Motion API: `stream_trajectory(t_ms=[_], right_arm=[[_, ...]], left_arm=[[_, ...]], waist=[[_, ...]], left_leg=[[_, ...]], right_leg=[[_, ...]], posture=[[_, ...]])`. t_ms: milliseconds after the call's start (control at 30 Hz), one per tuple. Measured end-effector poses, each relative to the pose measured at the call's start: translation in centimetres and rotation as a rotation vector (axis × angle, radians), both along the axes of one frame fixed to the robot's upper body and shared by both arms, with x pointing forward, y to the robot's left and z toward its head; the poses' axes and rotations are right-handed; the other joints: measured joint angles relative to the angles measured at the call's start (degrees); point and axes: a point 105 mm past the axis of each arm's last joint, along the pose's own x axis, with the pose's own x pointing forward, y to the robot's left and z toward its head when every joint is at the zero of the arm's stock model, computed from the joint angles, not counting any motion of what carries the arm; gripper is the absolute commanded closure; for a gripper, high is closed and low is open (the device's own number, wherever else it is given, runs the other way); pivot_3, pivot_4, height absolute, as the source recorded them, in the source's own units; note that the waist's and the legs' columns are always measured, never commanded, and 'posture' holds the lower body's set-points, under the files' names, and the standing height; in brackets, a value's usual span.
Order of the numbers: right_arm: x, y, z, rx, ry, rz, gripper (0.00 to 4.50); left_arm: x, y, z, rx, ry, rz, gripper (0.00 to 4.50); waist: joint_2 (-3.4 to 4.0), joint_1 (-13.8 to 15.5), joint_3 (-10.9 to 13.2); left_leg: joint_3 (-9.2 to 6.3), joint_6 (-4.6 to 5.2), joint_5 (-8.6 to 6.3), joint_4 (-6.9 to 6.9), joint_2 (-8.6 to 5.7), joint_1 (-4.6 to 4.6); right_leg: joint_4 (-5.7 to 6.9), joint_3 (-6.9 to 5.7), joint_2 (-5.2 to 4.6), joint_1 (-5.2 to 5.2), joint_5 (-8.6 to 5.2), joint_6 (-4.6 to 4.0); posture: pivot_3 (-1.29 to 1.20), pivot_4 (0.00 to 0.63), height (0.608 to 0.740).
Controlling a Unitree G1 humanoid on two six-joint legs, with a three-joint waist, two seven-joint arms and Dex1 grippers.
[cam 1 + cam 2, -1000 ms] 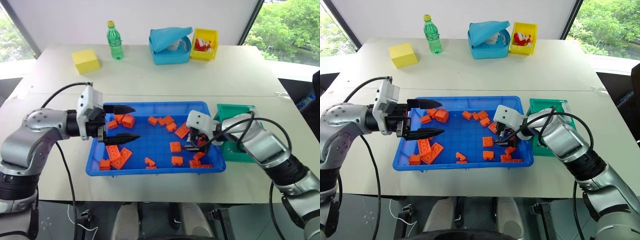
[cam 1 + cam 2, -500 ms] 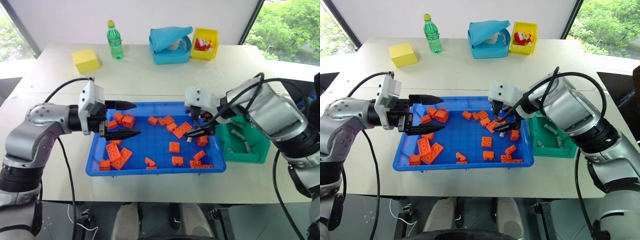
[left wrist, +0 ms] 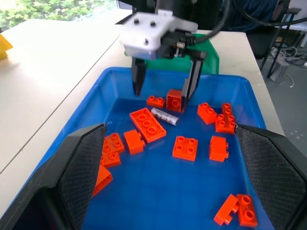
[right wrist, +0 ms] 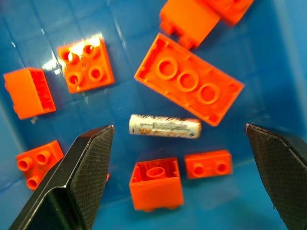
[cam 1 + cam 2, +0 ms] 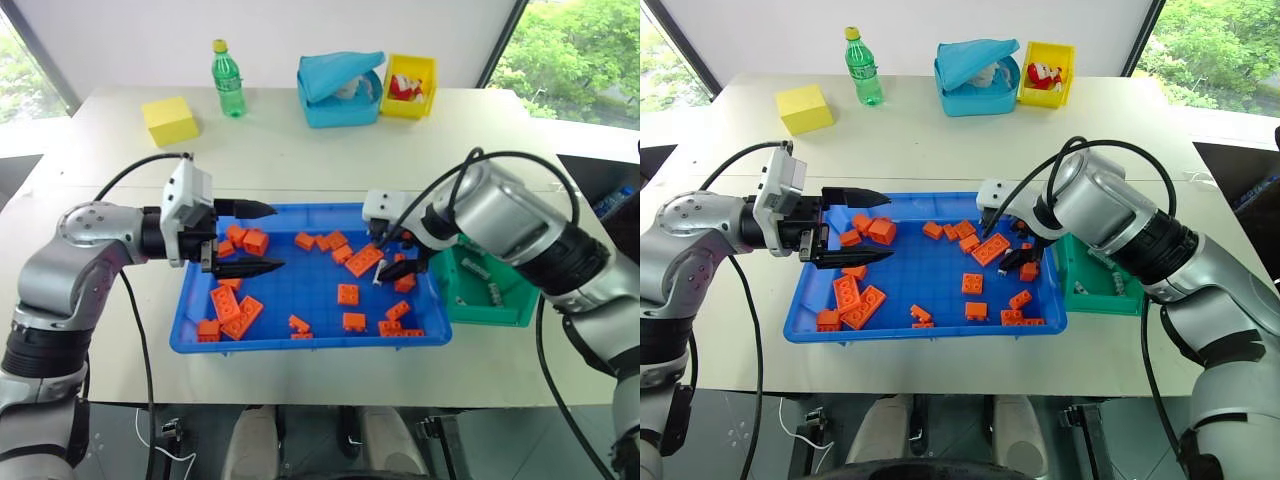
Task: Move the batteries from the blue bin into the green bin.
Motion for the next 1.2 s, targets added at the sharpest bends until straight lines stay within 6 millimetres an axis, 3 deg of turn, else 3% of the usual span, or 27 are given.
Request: stream_trajectory(t_ms=[500, 600, 700, 867, 933, 1000, 1100, 1200], right_arm=[[0.5, 1.1, -2.3, -0.001, 0.013, -0.052, 0.03], [0.8, 1.1, -2.3, 0.005, 0.001, -0.064, 0.79], [0.9, 1.0, -2.4, 0.004, -0.005, -0.065, 2.25], [0.4, 1.7, -1.7, 0.051, 0.009, -0.052, 2.28], [0.0, 2.7, -0.5, 0.118, 0.016, -0.040, 2.28], [0.0, 3.8, 2.2, 0.218, -0.004, -0.038, 2.28], [0.3, 4.8, 8.3, 0.402, -0.105, -0.032, 2.28], [0.5, 2.6, 14.3, 0.591, -0.256, -0.107, 2.28]], left_arm=[[-0.1, 0.1, -0.5, -0.001, 0.011, 0.019, 0.00], [-0.2, 0.0, -0.4, 0.001, 0.004, 0.014, 0.00], [-0.3, 0.0, -0.4, 0.003, 0.004, 0.012, 0.00], [-0.3, 0.0, -0.4, 0.003, 0.005, 0.010, 0.00], [-0.3, 0.0, -0.4, 0.003, 0.003, 0.009, 0.00], [-0.3, -0.1, -0.3, 0.003, 0.002, 0.006, 0.00], [-0.2, -0.1, -0.2, 0.002, 0.002, 0.001, 0.00], [0.0, 0.2, -0.4, -0.003, 0.019, 0.005, 0.00]], waist=[[-0.03, -0.18, -0.02], [-0.03, -0.18, -0.02], [-0.03, -0.18, -0.02], [-0.01, -0.24, 0.00], [0.01, -0.28, 0.00], [0.07, -0.28, 0.04], [0.07, -0.15, 0.04], [-0.05, 0.48, -0.03]], left_leg=[[0.01, 0.00, 0.00, 0.03, 0.00, 0.01], [0.00, 0.00, 0.00, 0.04, 0.00, 0.02], [-0.01, 0.00, 0.00, 0.04, 0.00, 0.02], [0.00, 0.00, 0.00, 0.04, 0.00, 0.01], [-0.01, 0.00, 0.00, 0.03, 0.01, 0.01], [-0.01, 0.00, 0.00, 0.03, 0.01, 0.00], [-0.01, 0.00, 0.00, 0.02, 0.01, -0.02], [-0.04, 0.00, 0.00, 0.02, 0.00, -0.11]], right_leg=[[0.02, 0.00, 0.00, 0.01, 0.01, 0.00], [0.02, 0.00, 0.00, 0.03, 0.01, 0.01], [0.03, 0.00, 0.01, 0.03, 0.01, 0.01], [0.04, 0.00, 0.01, 0.00, 0.01, 0.01], [0.05, 0.00, 0.02, -0.02, 0.01, 0.02], [0.08, 0.01, 0.02, -0.05, 0.02, 0.02], [0.07, -0.01, 0.02, -0.06, 0.02, 0.01], [-0.05, -0.08, -0.03, -0.04, 0.01, 0.01]], posture=[[0.00, 0.150, 0.736], [0.00, 0.150, 0.736], [0.00, 0.150, 0.736], [0.00, 0.150, 0.736], [0.00, 0.150, 0.736], [0.00, 0.150, 0.736], [0.00, 0.150, 0.736], [0.00, 0.150, 0.736]])
